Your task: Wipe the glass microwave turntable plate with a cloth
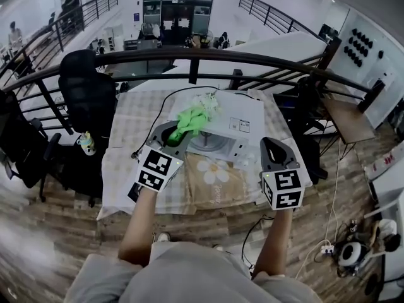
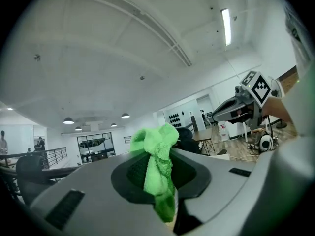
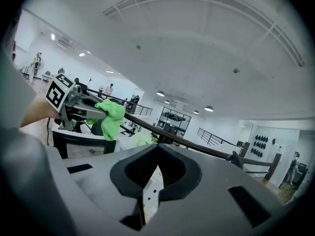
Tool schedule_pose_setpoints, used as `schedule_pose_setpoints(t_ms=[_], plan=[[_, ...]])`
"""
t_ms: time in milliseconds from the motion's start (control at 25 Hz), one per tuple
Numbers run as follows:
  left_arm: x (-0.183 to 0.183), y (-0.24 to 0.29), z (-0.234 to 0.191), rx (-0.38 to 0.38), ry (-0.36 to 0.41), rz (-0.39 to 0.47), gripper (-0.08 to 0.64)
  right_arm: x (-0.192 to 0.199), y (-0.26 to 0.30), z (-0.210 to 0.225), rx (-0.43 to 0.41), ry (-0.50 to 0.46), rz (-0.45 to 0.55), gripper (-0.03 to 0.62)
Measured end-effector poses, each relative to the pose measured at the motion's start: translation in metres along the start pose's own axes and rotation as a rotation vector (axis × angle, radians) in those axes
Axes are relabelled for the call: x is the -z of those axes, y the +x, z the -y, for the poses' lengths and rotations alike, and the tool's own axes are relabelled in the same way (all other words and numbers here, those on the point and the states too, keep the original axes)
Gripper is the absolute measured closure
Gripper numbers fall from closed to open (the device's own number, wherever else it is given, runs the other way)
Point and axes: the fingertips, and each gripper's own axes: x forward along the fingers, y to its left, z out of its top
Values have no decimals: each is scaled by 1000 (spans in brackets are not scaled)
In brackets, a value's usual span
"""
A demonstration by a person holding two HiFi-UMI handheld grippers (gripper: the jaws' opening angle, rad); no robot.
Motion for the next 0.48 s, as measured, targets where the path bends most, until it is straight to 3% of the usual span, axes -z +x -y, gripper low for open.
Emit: schedule_pose_setpoints(t_ms=[480], plan=[[-25, 0, 8, 29, 44, 41, 485, -5, -3, 5, 23, -9, 2, 580]])
